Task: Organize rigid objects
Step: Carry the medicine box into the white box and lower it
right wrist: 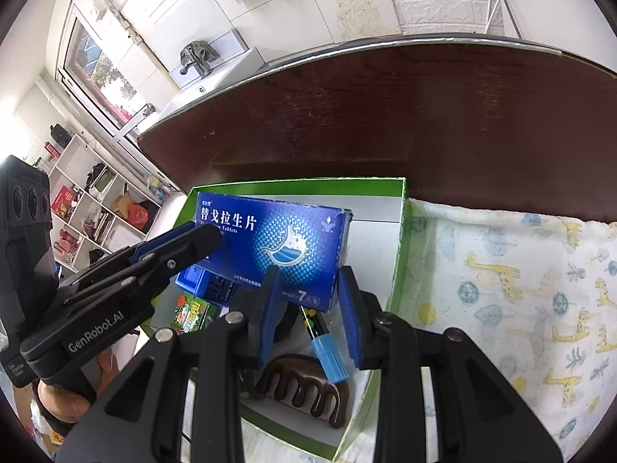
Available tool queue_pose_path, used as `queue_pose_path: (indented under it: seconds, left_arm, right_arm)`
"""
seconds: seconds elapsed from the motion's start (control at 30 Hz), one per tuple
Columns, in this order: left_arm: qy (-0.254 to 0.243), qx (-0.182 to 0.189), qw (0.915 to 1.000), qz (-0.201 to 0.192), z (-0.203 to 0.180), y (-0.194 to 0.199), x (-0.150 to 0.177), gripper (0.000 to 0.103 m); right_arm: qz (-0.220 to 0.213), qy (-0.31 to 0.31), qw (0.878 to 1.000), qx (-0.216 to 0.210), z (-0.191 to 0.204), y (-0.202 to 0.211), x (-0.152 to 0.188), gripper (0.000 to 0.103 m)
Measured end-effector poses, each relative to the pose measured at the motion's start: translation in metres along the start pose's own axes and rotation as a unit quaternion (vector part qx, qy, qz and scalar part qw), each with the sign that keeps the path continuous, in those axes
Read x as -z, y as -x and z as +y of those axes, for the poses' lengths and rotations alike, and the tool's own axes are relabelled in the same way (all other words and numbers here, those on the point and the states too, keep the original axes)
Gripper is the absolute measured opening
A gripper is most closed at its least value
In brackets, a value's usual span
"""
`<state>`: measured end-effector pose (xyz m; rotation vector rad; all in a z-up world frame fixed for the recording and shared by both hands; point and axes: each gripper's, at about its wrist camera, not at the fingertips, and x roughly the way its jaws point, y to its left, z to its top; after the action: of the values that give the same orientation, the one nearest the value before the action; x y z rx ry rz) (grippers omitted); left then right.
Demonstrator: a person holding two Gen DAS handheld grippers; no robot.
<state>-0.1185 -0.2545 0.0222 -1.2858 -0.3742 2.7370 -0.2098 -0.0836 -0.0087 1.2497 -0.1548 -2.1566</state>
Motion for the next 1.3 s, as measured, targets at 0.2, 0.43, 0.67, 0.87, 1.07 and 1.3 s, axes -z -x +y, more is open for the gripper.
queue_pose_path:
  seconds: [0.2,0.43,0.67,0.87,1.07,1.3]
  left_arm:
    - [-0.002,0.000,0.9999,0.014,0.007,-0.016,-0.004,0.029]
    - [0.004,0.008,0.9995,0.029,0.013,-0.032,-0.005,0.029]
    - [0.004,0.010,0.9992,0.037,0.016,-0.042,-0.005,0.029]
    - [0.014,0.016,0.9985,0.050,0.022,-0.052,-0.001,0.029]
    - [0.018,0.011,0.9977,0.064,0.024,-0.062,0.002,0.029]
    - [0.022,0.010,0.9974,0.069,0.024,-0.062,0.001,0.029]
  right_arm:
    - [0.008,-0.001,1.000,0.010,0.001,-0.014,-0.006,0.031]
    - [0.012,0.000,1.000,0.028,0.002,-0.020,-0.011,0.031]
    - [0.018,-0.006,0.999,0.032,-0.005,-0.028,-0.012,0.032]
    - [0.022,-0.013,0.999,0.035,-0.012,-0.032,-0.012,0.032]
    - [0.022,-0.025,0.999,0.030,-0.017,-0.032,-0.012,0.032]
    - [0.011,-0.023,0.999,0.033,-0.019,-0.022,-0.013,0.032]
